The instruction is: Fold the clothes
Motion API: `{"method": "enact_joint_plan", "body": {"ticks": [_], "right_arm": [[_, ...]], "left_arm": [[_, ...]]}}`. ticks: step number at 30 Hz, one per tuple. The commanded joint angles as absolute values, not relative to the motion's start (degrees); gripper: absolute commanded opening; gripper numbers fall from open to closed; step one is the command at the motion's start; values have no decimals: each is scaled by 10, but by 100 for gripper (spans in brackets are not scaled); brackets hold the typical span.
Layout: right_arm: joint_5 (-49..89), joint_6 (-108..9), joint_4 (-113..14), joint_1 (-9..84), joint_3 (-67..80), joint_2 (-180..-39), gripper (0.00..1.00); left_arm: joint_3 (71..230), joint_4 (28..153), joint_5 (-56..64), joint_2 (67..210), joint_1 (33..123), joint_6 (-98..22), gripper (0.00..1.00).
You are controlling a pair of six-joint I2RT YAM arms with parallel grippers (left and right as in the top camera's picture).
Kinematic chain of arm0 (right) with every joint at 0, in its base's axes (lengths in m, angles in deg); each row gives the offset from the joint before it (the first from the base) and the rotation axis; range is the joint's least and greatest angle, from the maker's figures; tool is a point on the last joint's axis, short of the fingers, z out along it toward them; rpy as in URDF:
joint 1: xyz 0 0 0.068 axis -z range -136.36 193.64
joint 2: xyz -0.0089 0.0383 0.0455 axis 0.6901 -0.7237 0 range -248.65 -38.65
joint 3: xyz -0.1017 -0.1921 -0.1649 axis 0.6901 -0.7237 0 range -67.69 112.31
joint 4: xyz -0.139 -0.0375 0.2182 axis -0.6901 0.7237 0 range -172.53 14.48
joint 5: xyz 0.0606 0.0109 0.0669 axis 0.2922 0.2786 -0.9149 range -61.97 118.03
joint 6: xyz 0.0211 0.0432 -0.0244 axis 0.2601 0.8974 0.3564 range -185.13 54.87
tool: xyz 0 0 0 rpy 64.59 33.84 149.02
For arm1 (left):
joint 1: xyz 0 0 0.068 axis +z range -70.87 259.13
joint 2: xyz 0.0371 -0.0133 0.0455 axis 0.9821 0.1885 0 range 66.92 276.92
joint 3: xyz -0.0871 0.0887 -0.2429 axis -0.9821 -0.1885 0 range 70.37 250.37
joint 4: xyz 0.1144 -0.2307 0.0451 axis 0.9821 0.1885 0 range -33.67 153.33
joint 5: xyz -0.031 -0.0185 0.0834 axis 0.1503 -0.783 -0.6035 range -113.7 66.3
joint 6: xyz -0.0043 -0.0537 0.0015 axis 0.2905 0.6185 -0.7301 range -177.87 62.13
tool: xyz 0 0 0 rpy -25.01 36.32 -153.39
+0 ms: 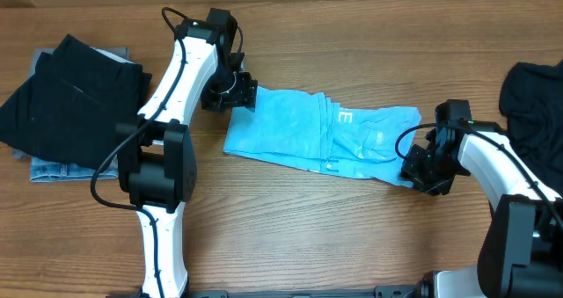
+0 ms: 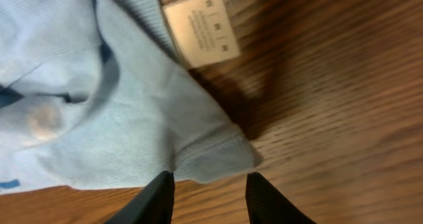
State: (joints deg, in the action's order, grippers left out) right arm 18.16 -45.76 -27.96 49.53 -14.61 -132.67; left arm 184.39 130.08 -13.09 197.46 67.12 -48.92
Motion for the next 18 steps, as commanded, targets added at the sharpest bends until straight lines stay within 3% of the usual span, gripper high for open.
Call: {"method": "enact_joint_plan", "body": {"ticks": [1,6,18], "right_arm": [[163,-449,-307,493,-163,-1320,33],[159,-441,-343,493,-179,-1320,5],[108,-489,-398,493,-139,-1319,4]], "left_arm": [[1840,1301,-137,1969,668,-498,76],[1840,1302,-137,1969,668,-498,76],[1840,1302,-137,1969,668,-498,77]]}}
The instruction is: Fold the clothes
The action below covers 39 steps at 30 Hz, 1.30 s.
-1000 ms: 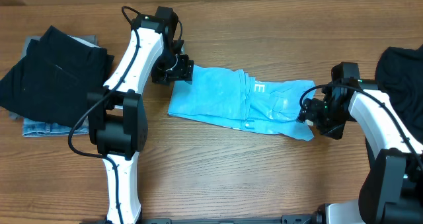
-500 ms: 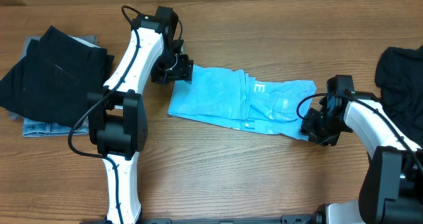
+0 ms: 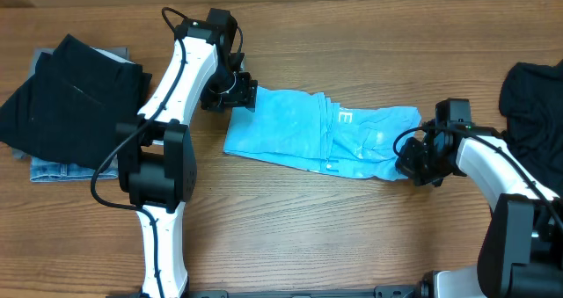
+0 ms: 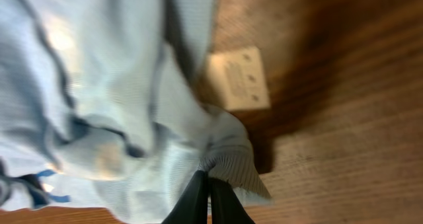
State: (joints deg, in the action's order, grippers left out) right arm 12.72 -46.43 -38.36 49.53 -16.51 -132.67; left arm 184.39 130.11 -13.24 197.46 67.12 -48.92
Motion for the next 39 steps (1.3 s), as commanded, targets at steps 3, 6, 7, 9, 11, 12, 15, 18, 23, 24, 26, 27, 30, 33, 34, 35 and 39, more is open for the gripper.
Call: {"method": "enact_joint_plan", "body": {"ticks": [3,6,7,9,11,12,15,18,23,24,26,27,30,33,34,35,39], "right_arm": [[108,-488,-400,493,-140,-1320,4],[108,-489,-407,493,-145,-1320,4],[108,-489,-416,493,-150,-1320,4],[108,-489,-431,493,-160,-1320,4],[108,-488,-444,493,-174,-1320,4],[108,-488,-448,493,-180,-1320,4],[108,-488,-457,493,-194,-1320,4],[109,-488,-461,493,-202,-1320,21],[110,-489,-459,493,-202,-1320,50],[110,-489,-459,493,-202,-1320,50],[110,-489,-459,493,-202,-1320,51],[110,-489,-459,493,-202,-1320,51],[110,-489,-459,493,-202,-1320,52],[110,-489,-455,494,-199,-1320,52],[110,-489,-452,493,-197,-1319,52],[111,-489,-443,493,-187,-1318,52],[137,-489,-410,494,-153,-1308,54]], "left_arm": [[1840,1303,-137,1969,668,-498,77],[1840,1303,-137,1969,668,-498,77],[1840,1303,-137,1969,668,-498,77],[1840,1303,-137,1969,668,-498,77],[1840,1304,-137,1969,668,-498,78],[1840,1305,-137,1969,668,-498,79],[1840,1306,-138,1969,668,-498,82],[1838,1305,-138,1969,668,-498,82],[1806,1295,-138,1969,667,-498,82],[1798,1291,-138,1969,667,-498,81],[1781,1281,-138,1969,667,-498,79],[1774,1277,-138,1969,667,-498,79],[1757,1265,-138,1969,667,-498,78],[1746,1257,-138,1969,667,-498,73],[1746,1257,-138,1969,667,-498,64],[1746,1257,-138,1969,667,-499,47],[1750,1263,-138,1967,673,-503,7]]}}
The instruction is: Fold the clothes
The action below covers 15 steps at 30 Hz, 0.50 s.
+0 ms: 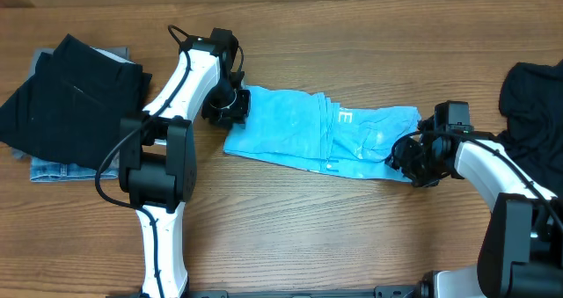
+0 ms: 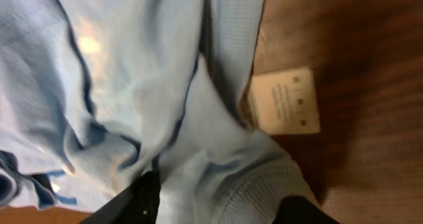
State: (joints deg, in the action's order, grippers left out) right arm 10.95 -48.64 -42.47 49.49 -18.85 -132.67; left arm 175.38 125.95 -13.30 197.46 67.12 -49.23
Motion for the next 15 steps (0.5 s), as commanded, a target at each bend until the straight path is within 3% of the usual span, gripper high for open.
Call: {"method": "enact_joint_plan", "body": {"ticks": [1,6,15], "right_arm": [[144,-489,-402,494,-144,-1305,56],[176,-489,-375,494,-107,-1300,68],[186,-488,-376,494,-98,-1300,72]], "left_arm": [[1752,1267,-139,1966,676,-507,4],[1783,1304,-191,1965,694,-506,4],[1931,1419,-368,1965,696,-486,4]]}}
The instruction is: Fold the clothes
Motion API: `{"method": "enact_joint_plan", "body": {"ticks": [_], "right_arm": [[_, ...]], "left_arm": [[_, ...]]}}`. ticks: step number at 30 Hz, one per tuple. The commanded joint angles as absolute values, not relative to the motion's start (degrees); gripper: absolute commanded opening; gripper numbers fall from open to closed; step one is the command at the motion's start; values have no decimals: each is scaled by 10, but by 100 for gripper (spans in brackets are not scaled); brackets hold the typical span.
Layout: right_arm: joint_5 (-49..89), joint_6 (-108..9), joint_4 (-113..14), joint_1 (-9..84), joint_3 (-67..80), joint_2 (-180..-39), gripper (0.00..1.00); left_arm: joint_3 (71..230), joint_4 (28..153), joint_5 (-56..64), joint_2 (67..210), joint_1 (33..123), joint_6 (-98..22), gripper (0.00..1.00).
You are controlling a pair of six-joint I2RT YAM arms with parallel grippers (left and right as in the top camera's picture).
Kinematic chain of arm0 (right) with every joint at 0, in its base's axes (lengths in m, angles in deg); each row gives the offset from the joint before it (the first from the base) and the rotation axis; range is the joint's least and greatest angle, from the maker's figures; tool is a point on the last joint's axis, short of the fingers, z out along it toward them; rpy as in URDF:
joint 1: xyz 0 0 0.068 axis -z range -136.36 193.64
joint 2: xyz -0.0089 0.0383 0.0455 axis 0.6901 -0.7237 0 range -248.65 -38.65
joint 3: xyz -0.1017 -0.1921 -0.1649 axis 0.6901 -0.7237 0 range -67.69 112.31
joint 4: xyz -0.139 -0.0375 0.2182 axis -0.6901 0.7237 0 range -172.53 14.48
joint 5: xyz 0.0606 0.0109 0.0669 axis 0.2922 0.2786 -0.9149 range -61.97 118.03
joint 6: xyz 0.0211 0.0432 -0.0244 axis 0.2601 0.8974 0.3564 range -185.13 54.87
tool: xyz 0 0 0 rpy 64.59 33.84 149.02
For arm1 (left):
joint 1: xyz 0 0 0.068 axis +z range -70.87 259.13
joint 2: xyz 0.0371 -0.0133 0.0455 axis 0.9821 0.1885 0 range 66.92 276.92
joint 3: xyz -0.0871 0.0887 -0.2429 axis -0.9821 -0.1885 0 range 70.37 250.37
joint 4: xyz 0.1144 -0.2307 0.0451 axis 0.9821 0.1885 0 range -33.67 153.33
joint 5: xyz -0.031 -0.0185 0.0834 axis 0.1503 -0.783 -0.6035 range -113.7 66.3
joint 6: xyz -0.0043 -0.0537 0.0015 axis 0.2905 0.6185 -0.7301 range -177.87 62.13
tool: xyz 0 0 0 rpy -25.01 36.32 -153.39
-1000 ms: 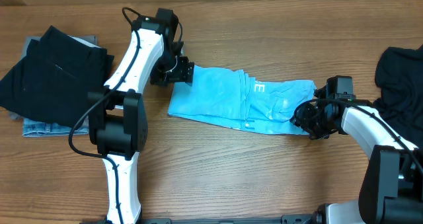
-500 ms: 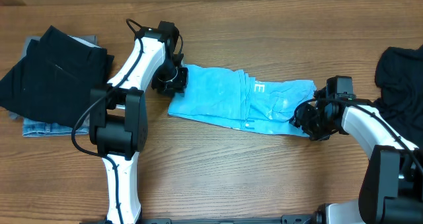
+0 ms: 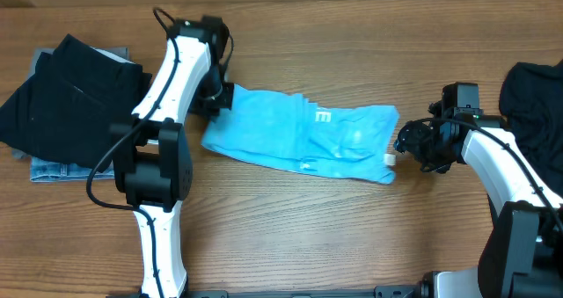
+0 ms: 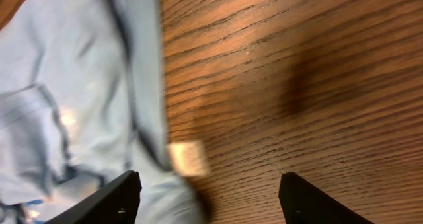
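A light blue shirt, folded into a long strip, lies across the middle of the table. My left gripper sits at its upper left corner and seems shut on the cloth; its jaws are hidden under the wrist. Just off the strip's right end, my right gripper stands wide open over bare wood. In the right wrist view the shirt fills the left side with its white label at the edge. Nothing lies between the gripper's dark fingers.
A pile of black clothes on top of jeans lies at the far left. Another black garment is heaped at the right edge, close behind my right arm. The wooden table shows bare along the front.
The shirt has shifted left along with my left gripper. My right gripper, open over the shirt's right corner before, is now open wider, off the cloth and over bare wood.
My right gripper was open at the shirt's lower right corner, then shut on that corner. It was then open again over the fabric. Now it is off the shirt, and the whole strip lies further left with the left gripper at its corner.
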State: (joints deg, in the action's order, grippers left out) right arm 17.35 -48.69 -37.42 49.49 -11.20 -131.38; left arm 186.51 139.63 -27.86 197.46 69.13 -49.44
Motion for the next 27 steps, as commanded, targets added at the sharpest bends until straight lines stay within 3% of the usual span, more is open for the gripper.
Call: {"method": "enact_joint_plan", "body": {"ticks": [1,6,10,21,27], "right_arm": [[186,-488,-376,494,-97,-1300,72],[191,-488,-376,494,-97,-1300,73],[204,-488,-381,501,-94,-1300,85],[203,-486,-367,573,-93,-1300,87],[204,-487,-368,588,-94,-1300,100]], "left_arm": [[1949,1429,-371,1965,696,-486,4],[2040,1465,-372,1965,686,-484,4],[2095,1490,-371,1965,662,-480,4],[2127,1496,-363,1965,529,-498,6],[2127,1493,-363,1965,455,-502,8]]}}
